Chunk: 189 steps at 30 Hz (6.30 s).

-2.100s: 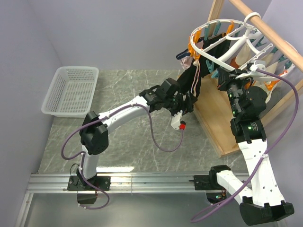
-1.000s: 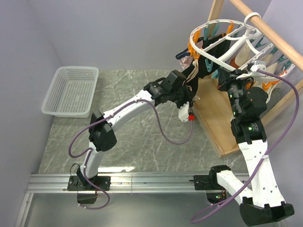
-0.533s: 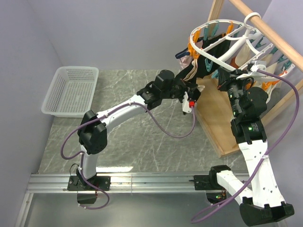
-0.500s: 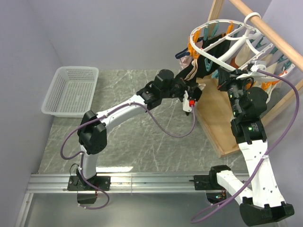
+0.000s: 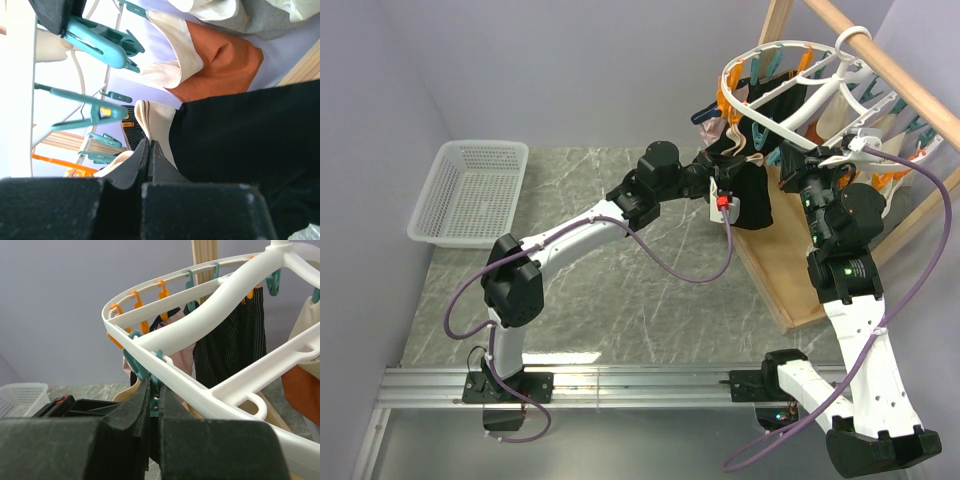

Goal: Clip the underwear to the hanger

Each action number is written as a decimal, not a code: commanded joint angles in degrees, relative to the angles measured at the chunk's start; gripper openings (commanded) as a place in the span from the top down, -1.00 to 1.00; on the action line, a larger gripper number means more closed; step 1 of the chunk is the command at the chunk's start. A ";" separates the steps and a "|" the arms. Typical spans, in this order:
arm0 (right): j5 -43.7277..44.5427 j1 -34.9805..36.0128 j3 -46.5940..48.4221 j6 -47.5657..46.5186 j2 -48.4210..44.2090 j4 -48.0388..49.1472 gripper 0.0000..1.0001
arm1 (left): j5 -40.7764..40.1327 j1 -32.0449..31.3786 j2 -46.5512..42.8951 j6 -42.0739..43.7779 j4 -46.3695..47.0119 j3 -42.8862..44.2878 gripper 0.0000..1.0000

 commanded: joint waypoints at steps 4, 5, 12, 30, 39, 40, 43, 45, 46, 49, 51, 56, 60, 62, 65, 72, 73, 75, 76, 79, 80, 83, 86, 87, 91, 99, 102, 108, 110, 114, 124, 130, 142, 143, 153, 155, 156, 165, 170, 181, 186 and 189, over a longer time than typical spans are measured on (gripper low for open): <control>-4.49 0.29 0.38 -0.17 0.67 -0.29 1.00 | 3.28 0.19 -4.06 -1.11 4.00 0.84 0.99; -4.49 0.20 0.38 -0.26 0.67 -0.03 1.00 | 3.37 0.19 -3.97 -0.85 3.30 1.10 0.99; -4.23 0.29 0.29 -0.44 1.02 0.41 1.00 | 4.86 0.10 -4.50 -1.11 3.74 1.19 0.99; -4.41 0.20 -0.06 -0.79 1.11 0.68 1.00 | 8.29 -0.87 -4.85 0.11 1.28 2.42 1.00; -4.23 0.20 0.03 -1.40 1.29 0.59 1.00 | 8.82 -1.22 -4.50 -1.29 3.12 3.39 1.00; -4.14 0.20 0.03 -1.32 1.20 0.50 1.00 | 9.08 -1.13 -4.58 -1.38 3.56 3.04 1.00; -3.97 0.20 0.03 -1.58 1.11 0.42 1.00 | 9.70 -1.13 -5.29 -1.20 5.04 1.63 1.00; -3.79 0.20 -0.06 -1.84 1.11 0.42 1.00 | 9.79 -1.13 -5.64 -1.03 5.14 1.19 0.99; -3.79 0.12 -0.06 -1.84 1.02 0.42 1.00 | 9.96 -1.13 -5.73 -1.20 5.32 1.19 1.00; -4.14 0.20 -0.32 -2.46 0.85 0.59 1.00 | 9.70 -1.13 -5.29 -2.25 4.53 2.68 0.99; -4.75 0.20 -0.50 -2.81 0.76 0.68 1.00 | 9.26 -1.22 -4.76 -2.61 4.53 3.56 1.00; -5.11 0.29 -1.03 -3.86 0.58 0.94 1.00 | 9.26 -1.13 -3.80 -3.40 4.88 4.96 1.00; -5.81 0.20 -1.03 -4.22 0.76 0.94 1.00 | 9.26 -1.22 -2.39 -4.45 4.61 7.77 0.99; -5.81 0.20 -1.03 -4.13 0.85 1.03 1.00 | 9.08 -1.48 -1.51 -4.54 4.09 8.83 1.00; -5.99 0.20 -0.94 -4.04 0.85 1.03 1.00 | 8.73 -1.83 -0.54 -4.37 4.26 9.89 0.99; -5.81 0.20 -0.50 -3.51 1.28 0.68 1.00 | 8.56 -2.45 0.78 -2.96 3.30 10.77 0.99; -5.73 0.20 -0.41 -3.60 1.20 0.50 1.00 | 8.47 -2.36 0.86 -3.39 3.56 10.77 0.99; -5.72 0.20 -0.41 -3.51 1.20 0.33 1.00 | 8.21 -2.36 0.87 -3.92 4.88 10.33 0.99; -5.64 0.20 -0.41 -3.51 1.20 0.15 1.00 | 7.94 -2.45 0.86 -4.10 5.23 10.24 0.99; -5.64 0.20 0.03 -3.34 1.46 -0.29 1.00 | 7.68 -2.36 1.13 -4.72 6.55 10.06 1.00; -5.46 0.20 0.20 -3.25 1.55 -0.38 0.97 | 7.50 -2.45 1.21 -4.80 6.55 10.24 0.99; -5.20 0.20 0.55 -2.81 1.81 -0.64 0.82 | 7.42 -2.45 1.65 -5.07 6.99 10.94 0.99; -5.02 0.29 0.73 -2.55 2.08 -0.73 0.73 | 7.50 -2.45 2.18 -5.07 6.81 11.64 0.99; -5.02 0.20 0.73 -2.29 2.08 -0.81 0.72 | 7.50 -2.45 2.27 -5.24 6.99 11.73 0.99; -5.37 0.20 1.26 -1.41 2.25 -1.25 0.63 | 7.59 -2.45 2.80 -5.24 6.81 12.17 0.99; -5.28 0.20 1.52 -0.97 2.08 -1.61 0.48 | 7.68 -2.54 3.15 -4.98 6.64 12.44 1.00; -5.28 0.20 1.61 -0.70 1.99 -1.52 0.43 | 7.85 -2.36 3.06 -4.72 6.46 12.53 0.99; -5.29 0.20 1.96 -0.18 1.90 -1.43 0.35 | 7.94 -2.45 3.24 -4.28 5.93 12.44 1.00; -5.11 0.20 2.14 0.00 1.73 -1.43 0.30 | 8.12 -2.36 3.24 -4.10 5.50 12.61 0.99; -5.20 0.20 2.49 0.26 1.46 -1.52 0.25 | 7.94 -2.36 3.41 -3.93 5.23 12.79 0.99; -4.41 0.29 2.66 1.41 1.02 -1.61 -0.13 | 8.12 -2.27 3.41 -3.49 5.32 11.74 1.00; -3.97 0.20 2.84 2.11 0.59 -1.69 -0.28 | 8.03 -2.27 3.15 -3.13 6.11 10.59 0.99; -2.74 0.29 1.71 2.20 -2.31 -2.84 -0.65 | 7.24 -2.62 1.48 -2.52 5.06 7.26 0.28; -2.56 0.20 1.44 1.85 -2.58 -3.01 -0.66 | 7.24 -2.54 1.13 -2.17 4.36 6.82 0.20; -2.91 0.20 -0.58 -1.05 -6.35 -9.33 -0.71 | 9.26 -2.63 -7.73 -3.83 -0.30 -7.05 -0.29; -3.96 0.20 -1.11 -1.67 -7.76 -10.30 -0.71 | 10.13 -2.63 -10.02 -6.80 -1.00 -8.73 -0.42; -4.31 0.20 -1.38 -1.76 -8.20 -11.35 -0.72 | 10.40 -2.71 -10.90 -7.70 -2.66 -10.48 -0.49; -16.61 0.38 -3.40 -6.32 -14.18 -16.18 -0.79 | 11.02 2.19 -25.14 -30.70 -14.53 -22.71 -0.99; -22.86 0.47 -3.84 -7.21 -12.17 -18.66 -0.91 | 1.63 6.86 -30.06 -53.56 -25.32 -24.74 -0.99; -16.29 13.29 -8.58 -9.48 -2.50 -13.48 -0.99 | -3.83 28.65 -38.07 -72.63 -40.91 -31.15 -0.99; -14.16 17.34 -12.71 -8.79 0.14 -9.43 -1.00 | -12.63 34.27 -42.37 -73.89 -40.48 -36.77 -0.99; -14.25 17.95 -15.44 -7.39 0.15 -8.02 -1.00 | -14.02 36.13 -44.40 -73.01 -40.38 -39.33 -0.99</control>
